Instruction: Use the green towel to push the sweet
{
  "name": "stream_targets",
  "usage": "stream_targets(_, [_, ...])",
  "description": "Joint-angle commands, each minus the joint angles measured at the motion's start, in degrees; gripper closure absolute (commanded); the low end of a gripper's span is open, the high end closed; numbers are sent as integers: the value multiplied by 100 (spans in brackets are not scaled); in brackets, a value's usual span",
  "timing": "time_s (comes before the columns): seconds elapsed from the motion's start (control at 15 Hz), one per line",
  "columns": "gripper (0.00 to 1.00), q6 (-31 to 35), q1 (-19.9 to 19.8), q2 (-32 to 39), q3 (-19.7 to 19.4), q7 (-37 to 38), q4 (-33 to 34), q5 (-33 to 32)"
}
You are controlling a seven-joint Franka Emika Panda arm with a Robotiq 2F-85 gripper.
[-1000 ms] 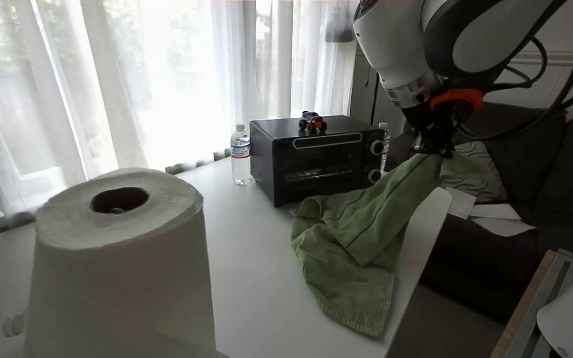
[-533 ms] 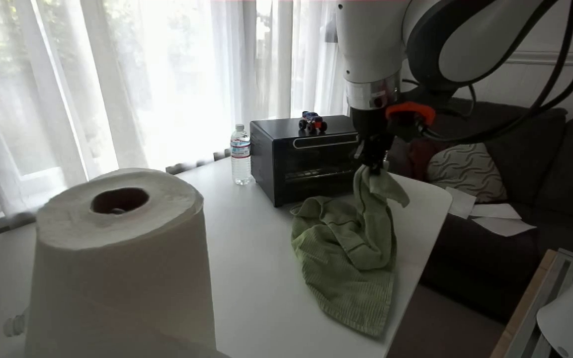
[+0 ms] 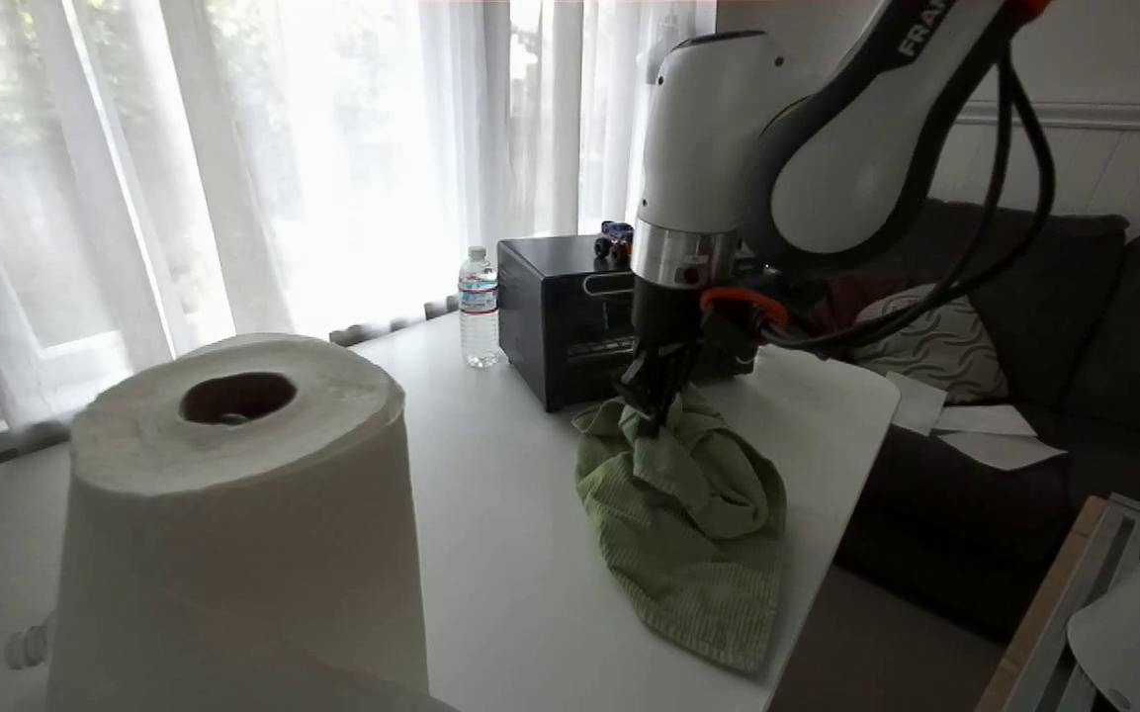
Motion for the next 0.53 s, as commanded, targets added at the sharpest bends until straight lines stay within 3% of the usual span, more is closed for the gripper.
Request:
stream_targets(0.0, [98,217,192,933,109,-1297,427,1505])
stream_targets(0.27, [98,-94,34,1335,344,-2153,767,2324])
stream_targets(0.33, [69,-133,14,1353,369,-2282,826,2404])
stream_targets(0.47, [61,-278,179,1149,170,-2202,856,2157])
